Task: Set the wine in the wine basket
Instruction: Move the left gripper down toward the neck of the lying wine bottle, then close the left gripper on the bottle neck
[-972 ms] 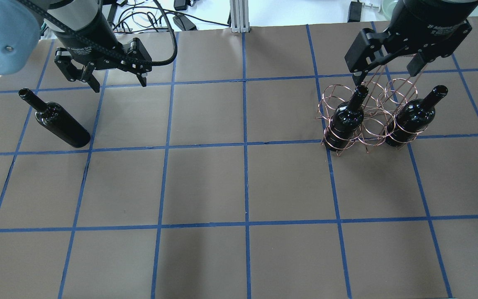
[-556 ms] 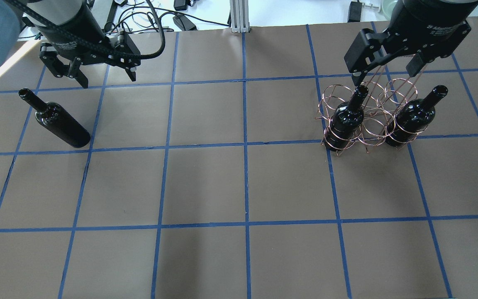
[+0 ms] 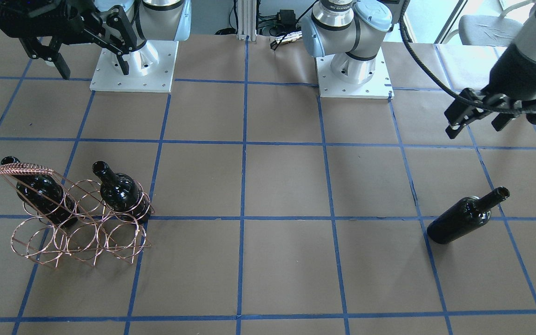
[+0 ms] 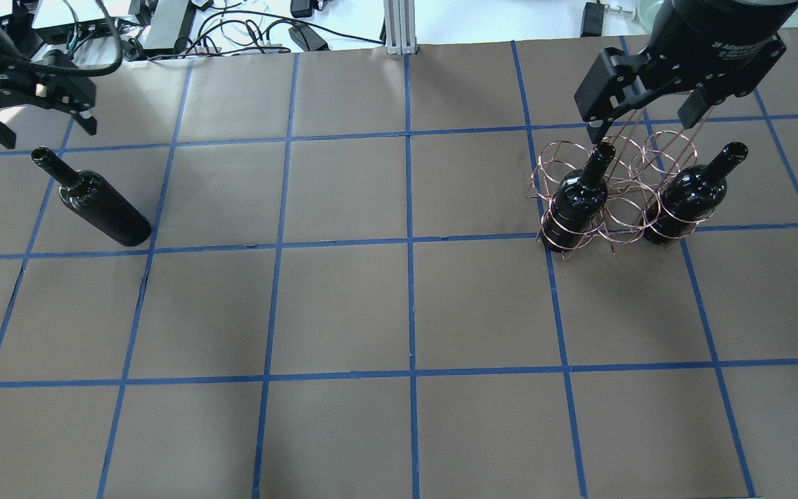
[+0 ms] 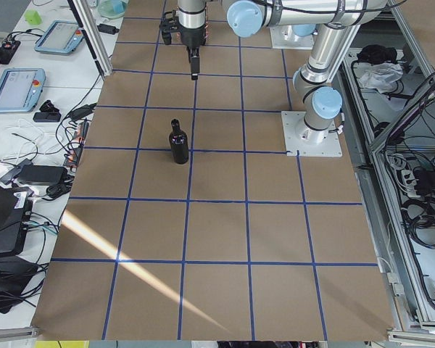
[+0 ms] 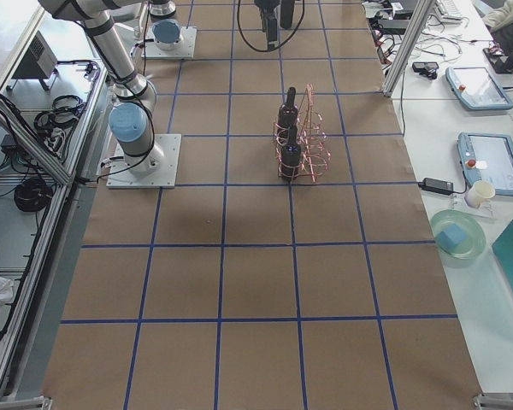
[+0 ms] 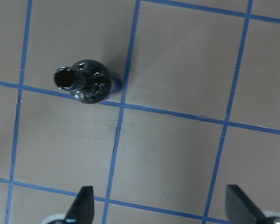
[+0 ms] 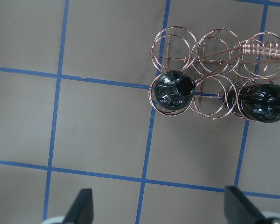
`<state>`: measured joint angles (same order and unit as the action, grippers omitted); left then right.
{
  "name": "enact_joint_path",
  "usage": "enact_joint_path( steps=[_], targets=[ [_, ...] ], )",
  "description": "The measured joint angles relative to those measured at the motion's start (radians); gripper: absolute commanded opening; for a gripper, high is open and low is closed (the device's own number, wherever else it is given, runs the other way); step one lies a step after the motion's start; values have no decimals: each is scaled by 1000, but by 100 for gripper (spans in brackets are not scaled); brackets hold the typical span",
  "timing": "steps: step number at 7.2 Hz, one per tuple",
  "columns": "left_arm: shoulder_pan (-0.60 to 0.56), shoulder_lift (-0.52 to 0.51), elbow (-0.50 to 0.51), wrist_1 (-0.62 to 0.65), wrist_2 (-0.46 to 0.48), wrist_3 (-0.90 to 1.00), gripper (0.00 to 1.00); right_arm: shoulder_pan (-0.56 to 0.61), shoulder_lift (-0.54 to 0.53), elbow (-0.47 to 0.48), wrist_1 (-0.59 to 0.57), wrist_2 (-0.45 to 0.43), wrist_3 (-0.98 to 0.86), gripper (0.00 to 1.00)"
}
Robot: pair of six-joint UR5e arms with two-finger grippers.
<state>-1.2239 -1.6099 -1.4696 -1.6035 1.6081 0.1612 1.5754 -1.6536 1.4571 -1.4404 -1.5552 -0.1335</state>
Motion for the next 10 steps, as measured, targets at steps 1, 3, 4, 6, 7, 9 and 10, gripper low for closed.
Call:
enact_joint_path(
  steps=[1, 3, 4, 6, 7, 9, 10],
  targets=[
    [54, -27, -1, 7, 5, 73, 100, 0, 0, 0, 0, 1, 0, 100],
    [95, -120, 0, 93, 6, 158, 100, 0, 0, 0, 0, 0, 0, 100],
    [101, -169, 4, 155, 2, 170, 100, 0, 0, 0, 0, 1, 0, 100],
    [106, -232, 4, 217, -20, 178, 98, 0, 0, 0, 0, 0, 0, 100],
    [106, -244, -3, 223, -43, 179, 97, 0, 0, 0, 0, 0, 0, 100],
    [105, -252, -28, 220, -65, 183, 90, 0, 0, 0, -1, 1, 0, 100],
    [104, -252, -34, 219, -63, 192, 82, 0, 0, 0, -1, -1, 0, 100]
  ],
)
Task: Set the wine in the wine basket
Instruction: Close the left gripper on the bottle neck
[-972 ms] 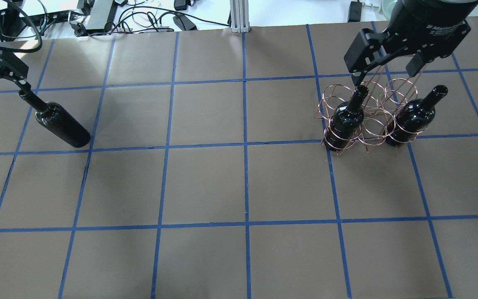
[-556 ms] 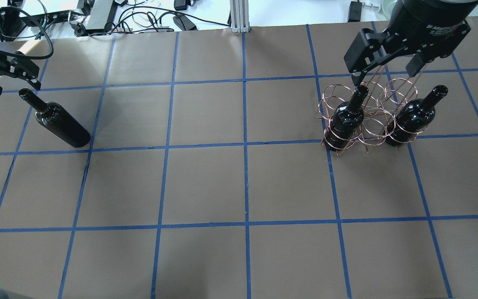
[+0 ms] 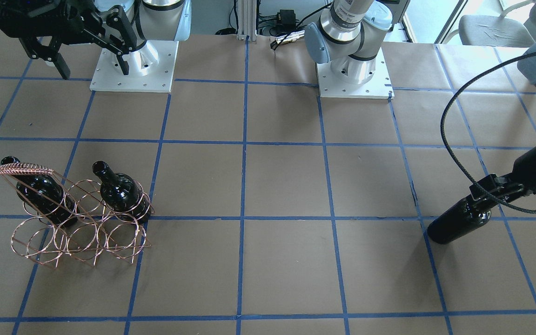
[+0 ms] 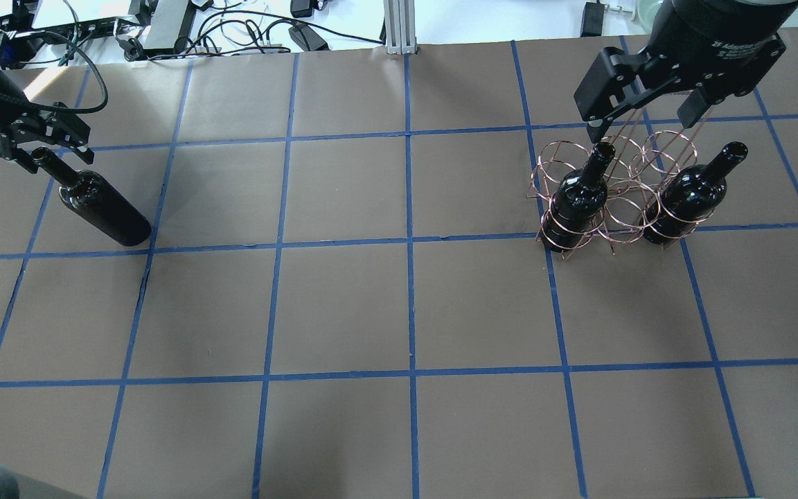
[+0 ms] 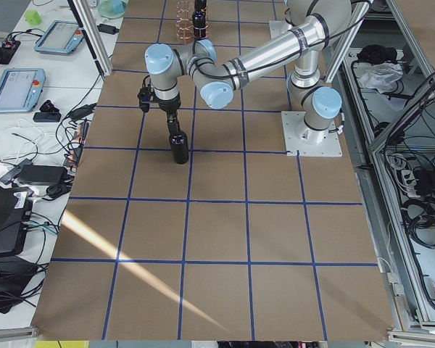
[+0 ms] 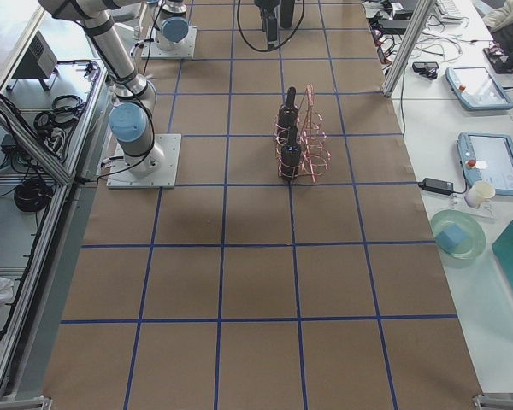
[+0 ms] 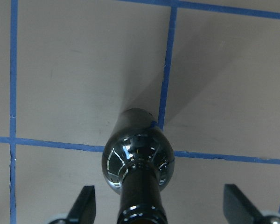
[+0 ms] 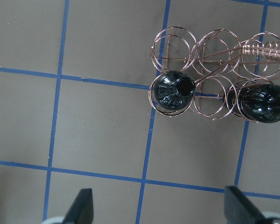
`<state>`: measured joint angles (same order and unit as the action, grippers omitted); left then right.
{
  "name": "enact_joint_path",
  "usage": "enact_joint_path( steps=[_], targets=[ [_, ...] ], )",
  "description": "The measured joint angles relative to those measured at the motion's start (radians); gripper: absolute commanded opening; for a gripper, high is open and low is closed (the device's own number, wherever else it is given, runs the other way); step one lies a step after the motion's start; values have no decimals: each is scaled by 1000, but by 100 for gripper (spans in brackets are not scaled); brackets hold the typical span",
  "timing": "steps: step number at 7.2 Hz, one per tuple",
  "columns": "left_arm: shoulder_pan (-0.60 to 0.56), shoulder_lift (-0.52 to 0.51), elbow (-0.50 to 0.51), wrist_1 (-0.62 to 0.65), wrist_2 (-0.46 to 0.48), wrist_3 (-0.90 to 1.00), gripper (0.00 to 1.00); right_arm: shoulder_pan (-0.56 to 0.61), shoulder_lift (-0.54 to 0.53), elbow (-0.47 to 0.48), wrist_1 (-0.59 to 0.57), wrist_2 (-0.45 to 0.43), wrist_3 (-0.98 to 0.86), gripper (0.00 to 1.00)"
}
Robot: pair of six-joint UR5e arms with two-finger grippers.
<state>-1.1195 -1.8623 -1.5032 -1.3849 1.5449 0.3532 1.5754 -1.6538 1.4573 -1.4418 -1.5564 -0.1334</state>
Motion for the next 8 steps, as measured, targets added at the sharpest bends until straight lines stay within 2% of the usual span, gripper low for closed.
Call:
enact_joint_path(
  steps=[1, 2, 3, 5, 8],
  targets=[
    [0, 0, -3, -1, 3, 12, 79, 0, -1, 0, 1, -2, 0, 100],
    [0, 2, -6, -3, 7, 39, 44, 0, -2, 0, 1, -2, 0, 100],
    [0, 3, -9, -2, 18, 72, 23, 0, -2, 0, 1, -2, 0, 100],
    [0, 6, -9, 5, 35, 96, 1, 0, -3, 1, 1, -2, 0, 100],
    [1, 11, -7, 6, 38, 104, 0, 0, -3, 2, 3, -4, 0, 100]
  ],
)
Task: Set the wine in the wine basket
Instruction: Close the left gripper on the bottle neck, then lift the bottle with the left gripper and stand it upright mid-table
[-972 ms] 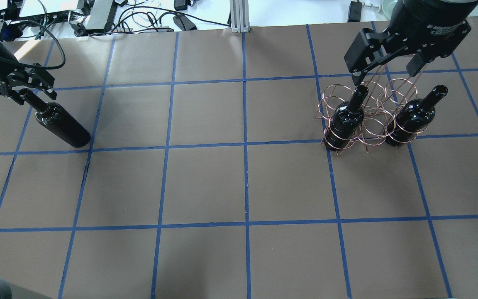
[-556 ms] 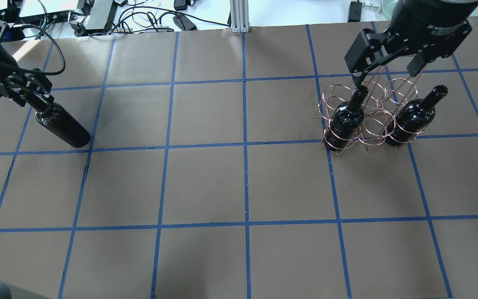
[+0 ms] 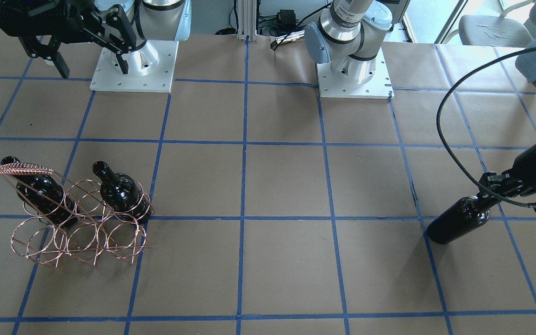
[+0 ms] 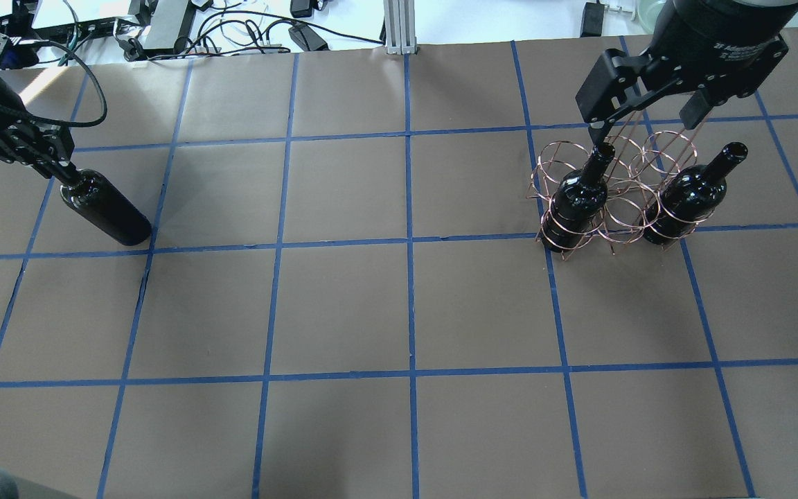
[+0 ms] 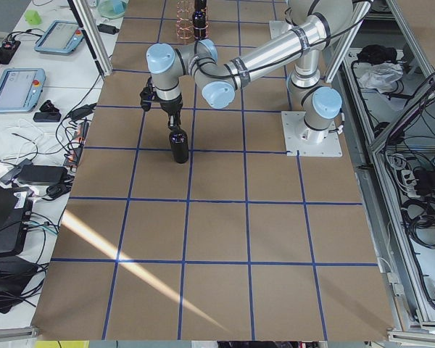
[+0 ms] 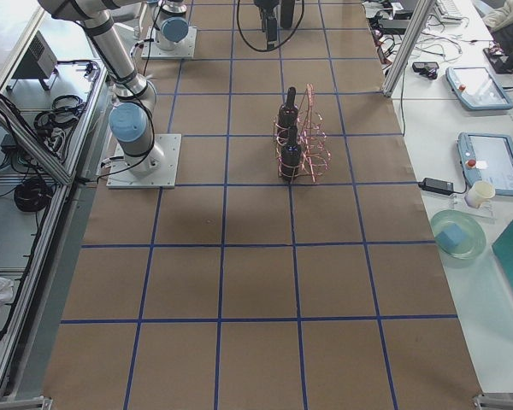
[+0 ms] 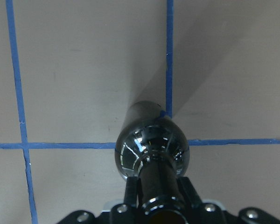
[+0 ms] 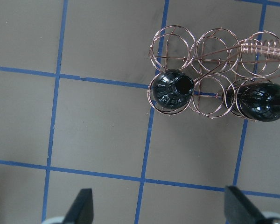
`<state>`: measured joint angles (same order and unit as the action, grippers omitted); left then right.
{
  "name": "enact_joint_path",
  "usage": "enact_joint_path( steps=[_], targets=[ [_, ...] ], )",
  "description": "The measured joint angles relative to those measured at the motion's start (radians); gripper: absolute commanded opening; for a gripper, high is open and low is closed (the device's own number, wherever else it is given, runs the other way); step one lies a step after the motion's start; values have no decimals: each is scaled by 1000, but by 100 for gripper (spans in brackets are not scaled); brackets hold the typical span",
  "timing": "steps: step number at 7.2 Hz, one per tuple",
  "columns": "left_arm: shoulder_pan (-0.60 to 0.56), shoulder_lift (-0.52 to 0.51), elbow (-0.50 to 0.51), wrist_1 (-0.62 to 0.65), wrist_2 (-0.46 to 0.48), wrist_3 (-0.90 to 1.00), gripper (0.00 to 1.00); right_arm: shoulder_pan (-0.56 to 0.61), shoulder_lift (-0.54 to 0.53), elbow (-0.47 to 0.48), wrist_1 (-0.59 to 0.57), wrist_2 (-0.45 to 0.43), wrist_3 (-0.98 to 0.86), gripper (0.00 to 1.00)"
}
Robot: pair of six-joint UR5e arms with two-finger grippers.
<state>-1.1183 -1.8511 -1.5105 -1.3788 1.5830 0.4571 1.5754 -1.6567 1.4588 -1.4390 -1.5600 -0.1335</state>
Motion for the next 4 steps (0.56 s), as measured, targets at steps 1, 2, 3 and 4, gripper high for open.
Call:
enact_joint_path(
  steps=[1, 2, 3, 4],
  targets=[
    [0, 3, 4, -2, 0, 3, 0, 0, 0, 0, 1, 0, 0, 100],
    [-5, 10, 3, -7, 0, 0, 0, 0, 0, 0, 1, 0, 1, 100],
    [-20, 28, -8, -21, 1, -19, 0, -1, 0, 0, 2, -1, 0, 100],
    [-48, 61, -37, -38, 1, -55, 0, -1, 0, 0, 2, -1, 0, 100]
  ],
)
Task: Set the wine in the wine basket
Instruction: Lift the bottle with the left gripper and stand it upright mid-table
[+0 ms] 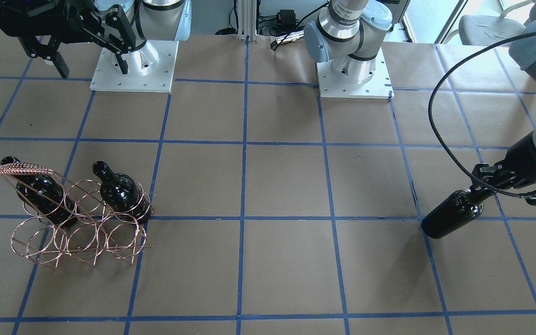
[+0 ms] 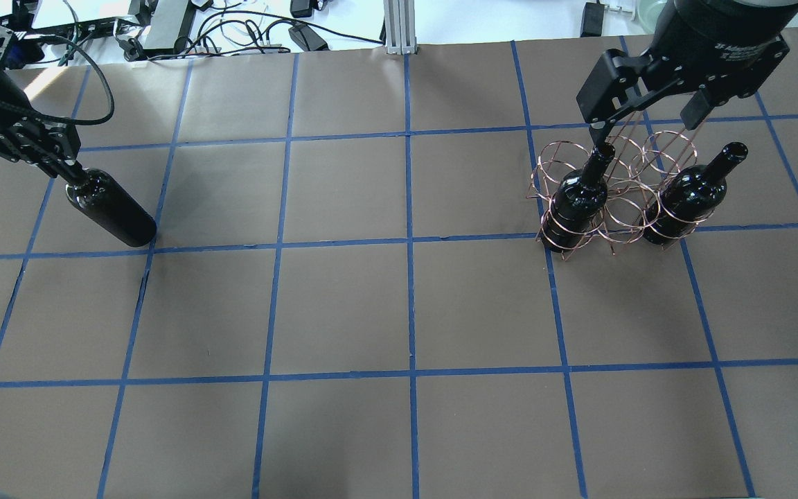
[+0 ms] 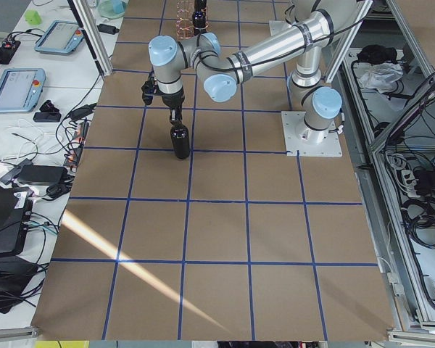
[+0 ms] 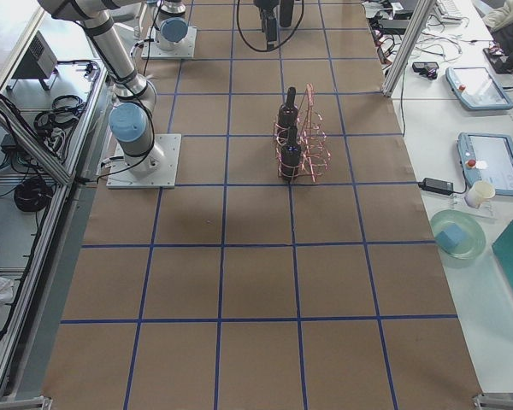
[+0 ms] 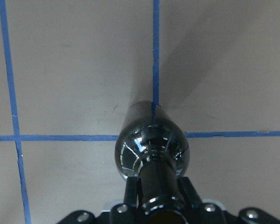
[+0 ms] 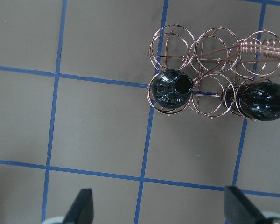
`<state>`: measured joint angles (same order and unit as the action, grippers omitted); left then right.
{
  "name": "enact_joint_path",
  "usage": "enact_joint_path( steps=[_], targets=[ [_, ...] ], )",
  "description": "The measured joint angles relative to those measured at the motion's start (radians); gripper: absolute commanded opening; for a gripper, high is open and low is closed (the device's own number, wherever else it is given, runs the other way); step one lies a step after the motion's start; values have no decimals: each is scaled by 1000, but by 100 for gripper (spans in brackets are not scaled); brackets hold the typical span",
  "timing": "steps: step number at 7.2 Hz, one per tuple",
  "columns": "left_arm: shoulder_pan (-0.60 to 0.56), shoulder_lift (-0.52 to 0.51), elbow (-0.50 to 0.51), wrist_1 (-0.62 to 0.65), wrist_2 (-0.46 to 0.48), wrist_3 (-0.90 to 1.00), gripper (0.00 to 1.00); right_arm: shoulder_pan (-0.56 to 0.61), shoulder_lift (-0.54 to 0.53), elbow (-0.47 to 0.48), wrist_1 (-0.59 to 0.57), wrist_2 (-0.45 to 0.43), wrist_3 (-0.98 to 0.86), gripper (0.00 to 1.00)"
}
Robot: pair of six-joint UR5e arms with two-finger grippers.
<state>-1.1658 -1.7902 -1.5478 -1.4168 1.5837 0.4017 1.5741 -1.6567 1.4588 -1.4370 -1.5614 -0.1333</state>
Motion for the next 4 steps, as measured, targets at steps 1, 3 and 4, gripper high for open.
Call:
enact_joint_path(
  steps=[1, 3, 4],
  targets=[
    [-37, 46, -48, -9, -1, -46, 0, -1, 0, 0, 1, 0, 0, 100],
    [-162, 150, -163, -18, -2, -247, 0, -1, 0, 2, 3, 0, 0, 100],
    [-273, 189, -212, -19, 1, -404, 0, -2, 0, 3, 3, 0, 0, 100]
  ],
)
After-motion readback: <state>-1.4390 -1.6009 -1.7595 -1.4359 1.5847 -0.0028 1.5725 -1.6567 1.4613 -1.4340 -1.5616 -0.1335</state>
